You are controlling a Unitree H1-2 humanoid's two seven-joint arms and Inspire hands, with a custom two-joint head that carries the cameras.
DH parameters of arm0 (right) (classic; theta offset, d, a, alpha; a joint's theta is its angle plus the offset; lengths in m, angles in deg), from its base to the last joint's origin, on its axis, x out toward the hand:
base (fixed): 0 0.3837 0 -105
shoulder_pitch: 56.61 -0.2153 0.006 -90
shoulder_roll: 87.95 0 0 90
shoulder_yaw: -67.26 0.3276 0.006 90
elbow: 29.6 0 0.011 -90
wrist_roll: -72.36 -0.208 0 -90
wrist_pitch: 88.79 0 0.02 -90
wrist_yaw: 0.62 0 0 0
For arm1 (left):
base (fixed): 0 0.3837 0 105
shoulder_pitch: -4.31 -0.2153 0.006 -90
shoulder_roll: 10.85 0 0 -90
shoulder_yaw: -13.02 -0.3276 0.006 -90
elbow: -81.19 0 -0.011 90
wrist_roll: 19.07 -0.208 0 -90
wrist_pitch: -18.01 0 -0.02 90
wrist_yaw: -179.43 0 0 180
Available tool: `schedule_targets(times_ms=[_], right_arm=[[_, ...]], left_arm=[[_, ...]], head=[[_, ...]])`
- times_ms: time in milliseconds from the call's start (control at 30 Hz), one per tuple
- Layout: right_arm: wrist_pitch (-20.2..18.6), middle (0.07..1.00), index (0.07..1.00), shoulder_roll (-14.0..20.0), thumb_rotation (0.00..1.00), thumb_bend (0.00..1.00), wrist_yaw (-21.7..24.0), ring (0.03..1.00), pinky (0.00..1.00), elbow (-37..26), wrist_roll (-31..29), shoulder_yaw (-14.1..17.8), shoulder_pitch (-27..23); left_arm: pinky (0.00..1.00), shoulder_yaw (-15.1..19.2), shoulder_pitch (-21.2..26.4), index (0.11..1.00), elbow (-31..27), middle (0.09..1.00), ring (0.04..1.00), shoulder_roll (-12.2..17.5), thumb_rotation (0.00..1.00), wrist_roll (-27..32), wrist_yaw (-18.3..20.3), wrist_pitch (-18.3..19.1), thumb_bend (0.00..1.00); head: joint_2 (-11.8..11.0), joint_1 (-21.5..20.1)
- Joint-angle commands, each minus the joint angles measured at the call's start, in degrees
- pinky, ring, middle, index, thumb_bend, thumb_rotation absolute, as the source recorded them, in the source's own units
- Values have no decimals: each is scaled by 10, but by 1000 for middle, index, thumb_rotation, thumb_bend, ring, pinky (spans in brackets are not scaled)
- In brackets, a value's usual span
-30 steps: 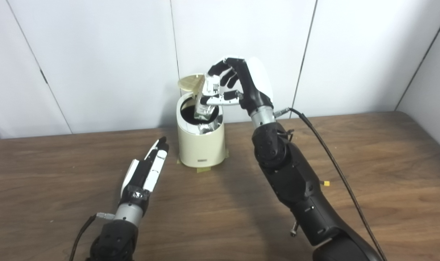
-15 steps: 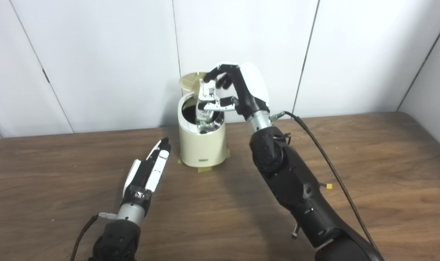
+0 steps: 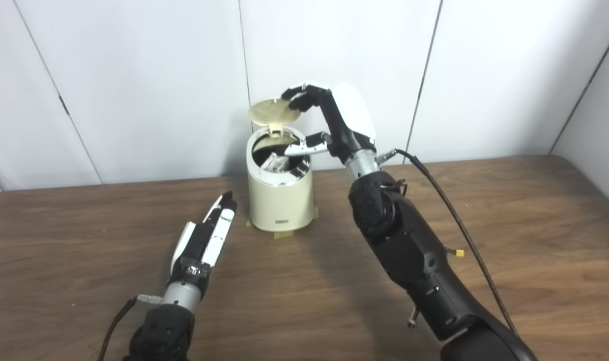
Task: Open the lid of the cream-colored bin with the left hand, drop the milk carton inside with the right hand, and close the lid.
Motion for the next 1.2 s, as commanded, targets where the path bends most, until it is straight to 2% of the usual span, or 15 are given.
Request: schedule_targets(times_ms=[0,33,67,133,367,567,667,800,833,900,1000,1100,1133,1167], right_arm=[[19,626,575,-5,67,906,-21,624,565,-22,-18,17,-25],[27,553,544,-9,34,720,-25,538,478,-25,-30,24,-23],[33,520,535,-12,17,622,-27,474,419,-28,-38,29,-21],[42,500,529,-9,3,538,-28,420,368,-35,-41,30,-17],[47,503,497,5,0,519,-19,404,359,-76,-33,28,8],[28,504,489,2,0,520,-10,410,361,-120,-45,41,40],[-4,503,477,-10,0,521,16,426,373,-166,-80,60,66],[-110,488,496,-28,0,521,70,451,425,-245,-146,96,109],[-141,487,497,-35,3,523,82,488,439,-265,-168,108,120],[-186,611,496,-50,124,511,100,577,504,-298,-220,136,141],[-207,678,497,-63,156,501,123,642,539,-325,-299,174,171],[-216,770,498,-58,162,495,145,735,644,-351,-346,187,212],[-216,792,626,-57,267,516,149,753,673,-357,-358,190,227],[-216,812,708,-56,339,537,150,770,700,-361,-365,192,236]], left_arm=[[1000,-1,24,981,-8,997,1000,3,1000,-5,-5,-15,564],[1000,0,24,981,-7,996,1000,3,1000,-4,-5,-16,562],[1000,1,24,980,-7,996,1000,3,1000,-3,-5,-16,564],[1000,2,25,977,-5,997,1000,3,1000,-1,-5,-17,568],[1000,9,45,969,16,991,1000,6,1000,3,-4,-21,590],[999,19,106,964,47,970,972,8,1000,2,-12,-20,561],[966,37,148,962,72,958,954,5,1000,17,-17,-22,576],[969,57,201,969,104,967,949,6,1000,34,-17,-25,573],[971,62,212,970,110,968,951,6,1000,41,-17,-26,570],[971,69,231,971,118,965,956,8,1000,50,-14,-24,561],[957,70,257,954,125,938,949,15,1000,54,-10,-9,544],[959,69,279,934,136,916,943,23,1000,54,-4,-4,539],[955,68,287,937,140,917,941,25,1000,53,-4,-3,542],[952,67,291,942,143,919,939,26,998,53,-3,-3,549]], head=[[0,-1],[0,-1],[0,-1],[-1,-2],[-5,-6],[-7,-10],[-6,-10],[-6,-8],[-5,-7],[-5,-5],[-4,-1],[-4,4],[-4,6],[-5,7]])
